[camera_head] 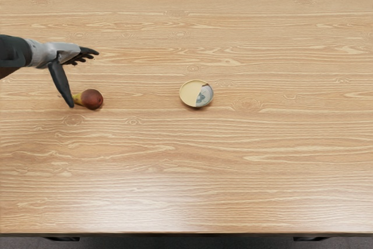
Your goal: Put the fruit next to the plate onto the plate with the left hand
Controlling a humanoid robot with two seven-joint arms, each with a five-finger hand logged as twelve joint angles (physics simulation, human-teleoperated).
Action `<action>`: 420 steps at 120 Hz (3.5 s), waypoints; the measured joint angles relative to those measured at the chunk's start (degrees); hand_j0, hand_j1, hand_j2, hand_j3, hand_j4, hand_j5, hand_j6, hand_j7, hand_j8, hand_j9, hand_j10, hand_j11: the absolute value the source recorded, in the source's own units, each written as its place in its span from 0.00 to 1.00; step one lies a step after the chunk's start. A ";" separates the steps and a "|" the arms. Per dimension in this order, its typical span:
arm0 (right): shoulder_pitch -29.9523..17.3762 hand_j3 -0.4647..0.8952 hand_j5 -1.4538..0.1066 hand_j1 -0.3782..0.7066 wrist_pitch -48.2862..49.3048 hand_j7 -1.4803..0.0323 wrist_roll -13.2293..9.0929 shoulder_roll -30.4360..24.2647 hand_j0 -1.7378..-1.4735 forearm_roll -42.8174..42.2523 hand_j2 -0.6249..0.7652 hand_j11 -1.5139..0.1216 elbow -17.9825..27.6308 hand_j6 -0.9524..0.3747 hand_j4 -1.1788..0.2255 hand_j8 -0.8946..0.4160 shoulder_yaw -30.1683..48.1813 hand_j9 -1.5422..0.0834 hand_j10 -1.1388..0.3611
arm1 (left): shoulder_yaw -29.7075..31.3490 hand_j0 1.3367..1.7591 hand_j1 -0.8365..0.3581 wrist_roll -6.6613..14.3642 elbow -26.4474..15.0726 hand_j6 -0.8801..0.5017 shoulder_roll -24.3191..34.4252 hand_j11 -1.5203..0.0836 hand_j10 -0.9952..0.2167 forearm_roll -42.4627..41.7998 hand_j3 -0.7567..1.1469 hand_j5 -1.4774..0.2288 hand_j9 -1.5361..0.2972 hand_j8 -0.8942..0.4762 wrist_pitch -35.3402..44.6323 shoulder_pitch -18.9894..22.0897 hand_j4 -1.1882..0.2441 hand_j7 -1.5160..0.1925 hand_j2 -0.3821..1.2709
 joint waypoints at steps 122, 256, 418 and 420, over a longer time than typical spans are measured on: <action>0.00 0.34 0.93 0.03 0.00 0.98 0.00 0.00 0.30 0.00 0.45 0.93 0.00 0.72 0.84 0.68 -0.01 0.95 0.76 | 0.96 0.76 0.90 8.41 -18.71 0.56 0.54 0.87 0.74 19.65 0.40 0.79 0.77 0.58 19.01 7.99 0.76 0.81 0.24; -0.01 0.34 0.93 0.03 0.00 0.98 0.00 0.00 0.30 0.00 0.45 0.93 0.00 0.72 0.84 0.68 -0.04 0.95 0.76 | 2.44 0.76 0.68 11.80 -16.98 0.40 -1.91 0.69 0.56 27.39 0.40 0.62 0.61 0.42 26.10 10.87 0.60 0.65 0.27; 0.00 0.34 0.93 0.03 0.00 0.98 0.00 0.00 0.30 -0.01 0.45 0.93 -0.02 0.72 0.84 0.68 0.02 0.95 0.76 | 4.18 0.75 0.47 13.51 -16.77 0.34 -2.82 0.41 0.37 26.75 0.40 0.37 0.37 0.34 24.54 6.96 0.41 0.39 0.38; 0.00 0.34 0.93 0.03 0.00 0.98 0.00 0.00 0.30 -0.01 0.45 0.93 -0.02 0.72 0.84 0.68 0.03 0.95 0.76 | 4.15 0.75 0.47 13.52 -16.79 0.35 -2.87 0.41 0.37 26.66 0.40 0.36 0.37 0.34 24.42 6.67 0.41 0.39 0.38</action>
